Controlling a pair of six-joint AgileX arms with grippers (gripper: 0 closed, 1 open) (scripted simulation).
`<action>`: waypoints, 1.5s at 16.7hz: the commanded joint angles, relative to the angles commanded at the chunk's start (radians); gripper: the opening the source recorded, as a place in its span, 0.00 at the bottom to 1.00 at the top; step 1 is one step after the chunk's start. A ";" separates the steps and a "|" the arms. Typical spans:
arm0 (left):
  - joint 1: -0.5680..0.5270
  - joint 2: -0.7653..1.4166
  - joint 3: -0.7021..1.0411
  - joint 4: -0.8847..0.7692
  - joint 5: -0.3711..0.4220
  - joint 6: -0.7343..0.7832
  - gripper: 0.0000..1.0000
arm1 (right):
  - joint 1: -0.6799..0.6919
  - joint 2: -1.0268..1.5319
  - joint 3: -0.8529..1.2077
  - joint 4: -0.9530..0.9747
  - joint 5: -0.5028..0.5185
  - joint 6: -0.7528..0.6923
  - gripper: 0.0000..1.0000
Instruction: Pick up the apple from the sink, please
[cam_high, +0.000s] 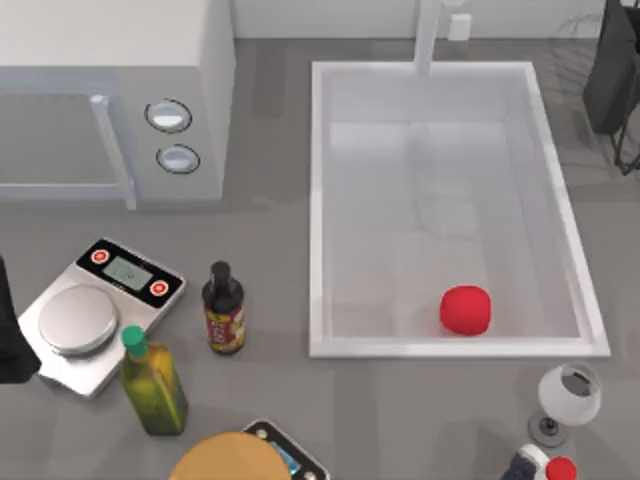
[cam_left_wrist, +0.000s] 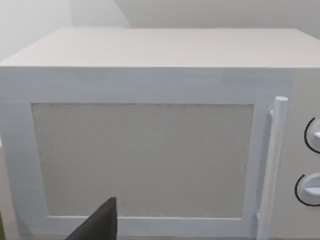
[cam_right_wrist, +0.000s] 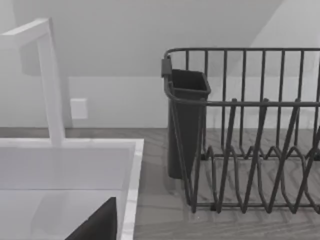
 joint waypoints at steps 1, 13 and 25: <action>0.000 0.000 0.000 0.000 0.000 0.000 1.00 | 0.000 0.000 0.000 0.000 0.000 0.000 1.00; 0.000 0.000 0.000 0.000 0.000 0.000 1.00 | 0.000 0.000 0.000 0.000 0.000 0.000 1.00; 0.000 0.000 0.000 0.000 0.000 0.000 1.00 | 0.154 0.661 0.542 -0.361 0.001 0.160 1.00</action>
